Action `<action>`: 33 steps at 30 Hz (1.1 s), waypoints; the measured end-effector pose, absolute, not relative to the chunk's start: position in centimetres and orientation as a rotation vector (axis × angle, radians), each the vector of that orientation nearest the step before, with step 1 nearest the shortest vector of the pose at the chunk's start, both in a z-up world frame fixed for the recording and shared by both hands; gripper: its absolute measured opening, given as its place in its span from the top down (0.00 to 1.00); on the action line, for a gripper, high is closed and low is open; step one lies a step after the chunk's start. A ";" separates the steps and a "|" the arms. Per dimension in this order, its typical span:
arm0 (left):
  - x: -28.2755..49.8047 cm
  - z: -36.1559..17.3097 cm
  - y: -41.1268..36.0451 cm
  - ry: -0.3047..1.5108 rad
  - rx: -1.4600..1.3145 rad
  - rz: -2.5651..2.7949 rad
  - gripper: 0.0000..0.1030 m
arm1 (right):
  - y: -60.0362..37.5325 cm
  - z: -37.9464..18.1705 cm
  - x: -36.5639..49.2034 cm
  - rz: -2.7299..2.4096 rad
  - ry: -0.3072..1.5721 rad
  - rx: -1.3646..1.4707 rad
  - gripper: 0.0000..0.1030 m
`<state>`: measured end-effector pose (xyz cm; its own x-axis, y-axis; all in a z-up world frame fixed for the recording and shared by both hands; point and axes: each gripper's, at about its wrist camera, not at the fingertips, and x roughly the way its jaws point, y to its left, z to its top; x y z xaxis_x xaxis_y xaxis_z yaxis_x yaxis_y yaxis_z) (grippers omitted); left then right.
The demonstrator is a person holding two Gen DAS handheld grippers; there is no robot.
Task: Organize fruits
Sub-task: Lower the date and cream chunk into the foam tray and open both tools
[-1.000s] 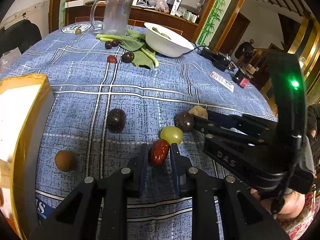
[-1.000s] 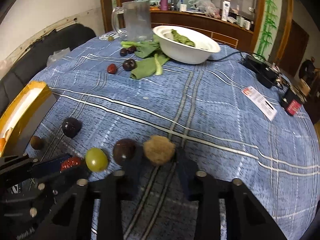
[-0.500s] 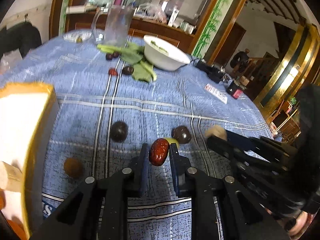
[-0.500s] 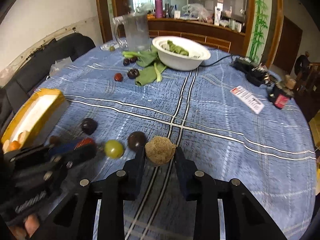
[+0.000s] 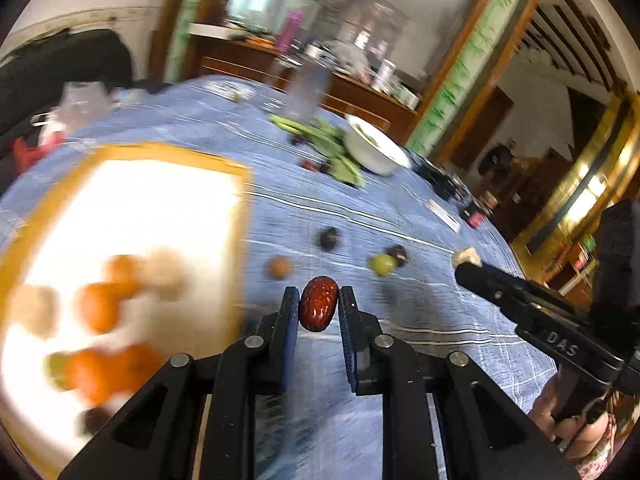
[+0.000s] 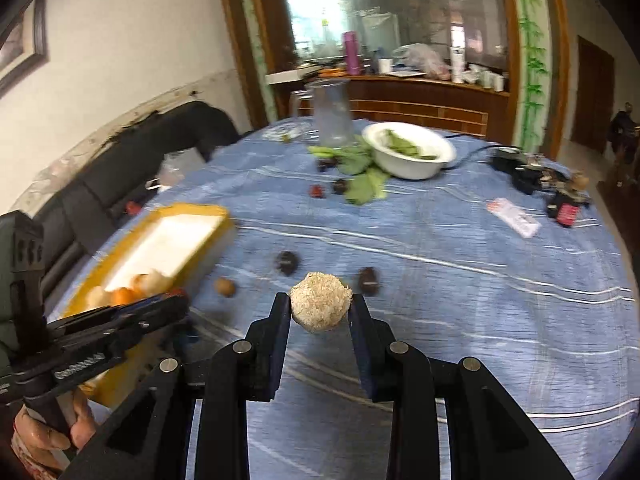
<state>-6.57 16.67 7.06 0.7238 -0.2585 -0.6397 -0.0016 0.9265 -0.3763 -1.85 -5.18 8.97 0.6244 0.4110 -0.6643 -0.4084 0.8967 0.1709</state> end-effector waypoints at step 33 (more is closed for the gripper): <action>-13.4 5.8 29.7 0.735 -0.412 0.294 0.41 | 17.3 4.3 -8.9 0.773 0.812 -0.361 0.63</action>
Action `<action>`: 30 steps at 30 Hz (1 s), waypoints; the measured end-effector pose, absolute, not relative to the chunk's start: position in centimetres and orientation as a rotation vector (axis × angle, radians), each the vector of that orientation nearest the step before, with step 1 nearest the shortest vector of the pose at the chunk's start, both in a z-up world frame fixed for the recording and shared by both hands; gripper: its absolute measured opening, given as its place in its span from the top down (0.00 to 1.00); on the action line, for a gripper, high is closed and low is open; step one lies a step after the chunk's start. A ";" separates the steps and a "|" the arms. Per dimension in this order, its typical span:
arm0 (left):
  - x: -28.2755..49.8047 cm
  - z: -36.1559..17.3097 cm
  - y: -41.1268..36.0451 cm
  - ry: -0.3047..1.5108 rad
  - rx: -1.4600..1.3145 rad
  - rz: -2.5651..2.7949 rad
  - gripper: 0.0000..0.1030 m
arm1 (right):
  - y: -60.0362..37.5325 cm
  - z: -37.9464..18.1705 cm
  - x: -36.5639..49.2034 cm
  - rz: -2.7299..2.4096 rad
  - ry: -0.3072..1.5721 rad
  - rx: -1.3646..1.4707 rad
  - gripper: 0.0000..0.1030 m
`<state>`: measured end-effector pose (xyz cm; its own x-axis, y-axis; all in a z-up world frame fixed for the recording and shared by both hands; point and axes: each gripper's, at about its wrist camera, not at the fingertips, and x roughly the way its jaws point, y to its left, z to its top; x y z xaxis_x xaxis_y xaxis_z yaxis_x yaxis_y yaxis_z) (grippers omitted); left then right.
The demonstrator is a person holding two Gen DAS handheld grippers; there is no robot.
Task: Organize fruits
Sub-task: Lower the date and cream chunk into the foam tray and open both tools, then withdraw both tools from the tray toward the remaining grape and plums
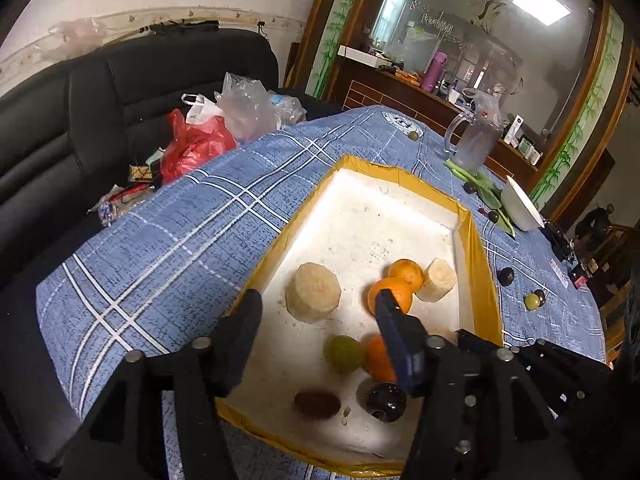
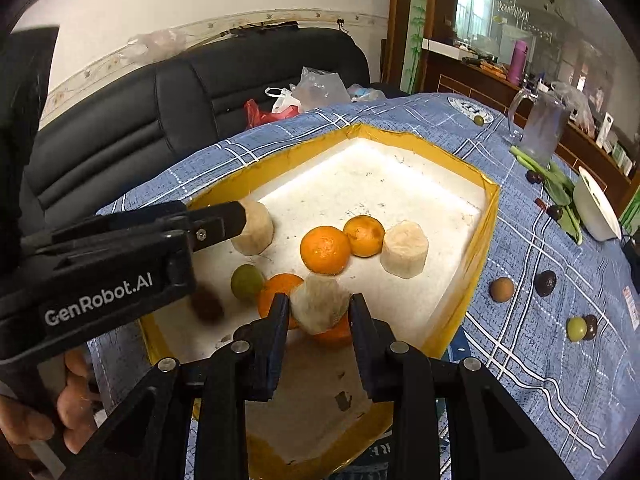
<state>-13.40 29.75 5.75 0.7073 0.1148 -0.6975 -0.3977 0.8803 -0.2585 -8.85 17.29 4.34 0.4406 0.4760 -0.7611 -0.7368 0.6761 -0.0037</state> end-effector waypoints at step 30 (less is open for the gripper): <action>-17.2 11.7 20.5 0.633 -0.112 0.273 0.26 | 6.3 8.5 -12.7 0.624 0.687 -0.188 0.25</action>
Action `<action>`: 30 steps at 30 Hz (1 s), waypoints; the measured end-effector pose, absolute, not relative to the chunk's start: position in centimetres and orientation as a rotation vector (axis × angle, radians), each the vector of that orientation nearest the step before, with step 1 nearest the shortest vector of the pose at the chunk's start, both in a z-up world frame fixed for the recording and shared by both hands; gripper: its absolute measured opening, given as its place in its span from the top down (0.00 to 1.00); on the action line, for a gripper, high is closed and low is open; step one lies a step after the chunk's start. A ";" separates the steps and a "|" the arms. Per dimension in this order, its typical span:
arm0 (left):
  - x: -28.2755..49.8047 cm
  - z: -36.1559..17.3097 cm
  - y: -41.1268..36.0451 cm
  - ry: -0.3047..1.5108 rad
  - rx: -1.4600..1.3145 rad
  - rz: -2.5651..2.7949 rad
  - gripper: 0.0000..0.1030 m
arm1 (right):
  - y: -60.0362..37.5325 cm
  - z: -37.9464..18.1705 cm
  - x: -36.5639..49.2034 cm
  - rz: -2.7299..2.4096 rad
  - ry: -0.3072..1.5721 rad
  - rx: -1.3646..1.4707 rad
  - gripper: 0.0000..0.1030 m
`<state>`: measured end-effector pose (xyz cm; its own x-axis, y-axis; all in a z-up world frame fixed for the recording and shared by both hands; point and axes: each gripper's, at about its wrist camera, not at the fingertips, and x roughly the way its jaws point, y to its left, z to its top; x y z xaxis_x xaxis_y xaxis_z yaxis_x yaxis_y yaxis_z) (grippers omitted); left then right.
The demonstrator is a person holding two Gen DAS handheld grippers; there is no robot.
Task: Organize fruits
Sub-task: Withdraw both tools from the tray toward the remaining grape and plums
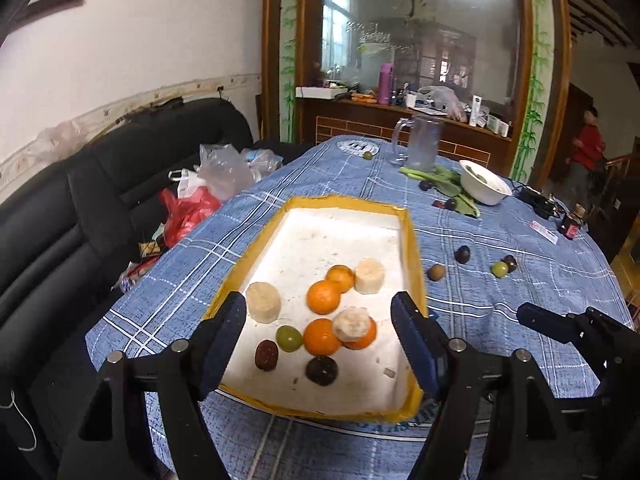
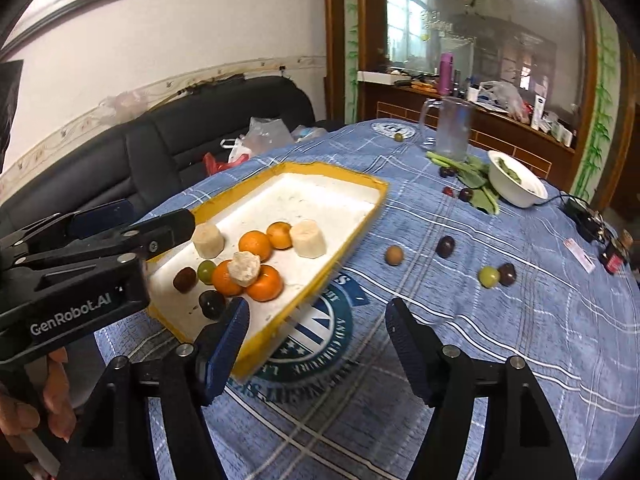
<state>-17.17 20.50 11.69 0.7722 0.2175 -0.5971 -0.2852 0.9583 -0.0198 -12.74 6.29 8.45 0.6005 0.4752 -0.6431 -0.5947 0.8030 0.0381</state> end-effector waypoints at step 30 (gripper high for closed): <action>-13.0 9.0 14.4 0.781 -0.083 0.111 0.23 | -8.3 5.9 -7.5 0.363 0.785 -0.047 0.23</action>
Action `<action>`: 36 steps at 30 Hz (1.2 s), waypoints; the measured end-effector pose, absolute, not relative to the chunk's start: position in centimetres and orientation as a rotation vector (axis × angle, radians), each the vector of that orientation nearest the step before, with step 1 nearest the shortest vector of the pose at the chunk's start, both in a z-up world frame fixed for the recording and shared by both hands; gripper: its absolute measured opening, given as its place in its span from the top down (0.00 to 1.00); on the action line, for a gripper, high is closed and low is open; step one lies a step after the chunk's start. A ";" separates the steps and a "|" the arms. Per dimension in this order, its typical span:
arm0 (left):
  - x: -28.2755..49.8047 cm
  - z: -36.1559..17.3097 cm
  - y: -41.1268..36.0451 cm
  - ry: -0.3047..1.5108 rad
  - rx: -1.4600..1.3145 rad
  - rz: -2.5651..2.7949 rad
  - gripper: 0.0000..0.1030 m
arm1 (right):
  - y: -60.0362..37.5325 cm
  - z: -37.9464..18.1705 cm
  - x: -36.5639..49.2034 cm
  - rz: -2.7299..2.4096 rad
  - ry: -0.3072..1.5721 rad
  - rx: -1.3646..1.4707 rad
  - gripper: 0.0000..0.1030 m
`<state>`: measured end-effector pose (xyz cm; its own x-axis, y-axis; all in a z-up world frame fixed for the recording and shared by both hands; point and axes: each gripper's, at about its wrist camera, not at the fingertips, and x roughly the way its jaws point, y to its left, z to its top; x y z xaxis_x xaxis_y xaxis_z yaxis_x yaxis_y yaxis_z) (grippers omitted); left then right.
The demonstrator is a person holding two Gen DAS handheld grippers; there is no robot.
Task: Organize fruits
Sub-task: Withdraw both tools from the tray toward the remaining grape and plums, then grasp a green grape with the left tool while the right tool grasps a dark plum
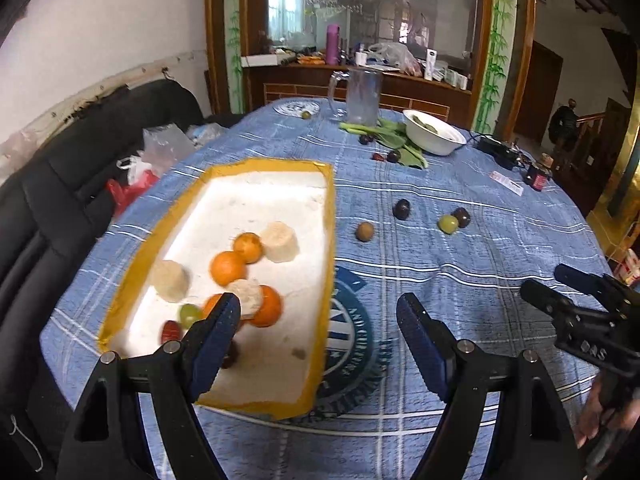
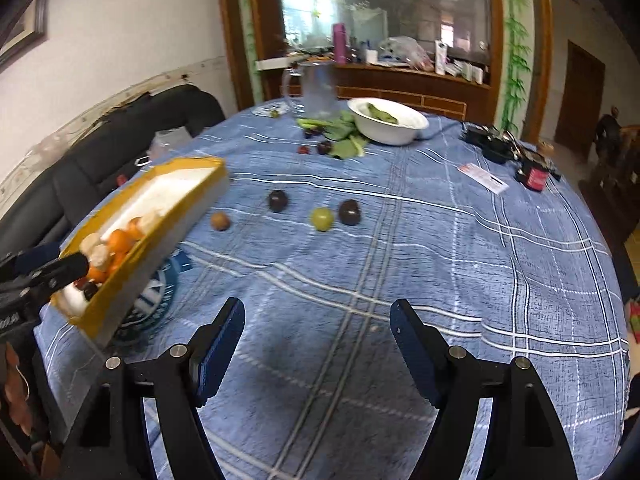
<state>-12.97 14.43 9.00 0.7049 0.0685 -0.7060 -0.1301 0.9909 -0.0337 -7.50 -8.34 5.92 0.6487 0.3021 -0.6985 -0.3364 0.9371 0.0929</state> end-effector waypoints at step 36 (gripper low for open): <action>3.7 2.0 5.4 0.923 -0.103 -0.172 0.48 | -8.4 1.4 8.6 0.371 0.892 0.198 0.72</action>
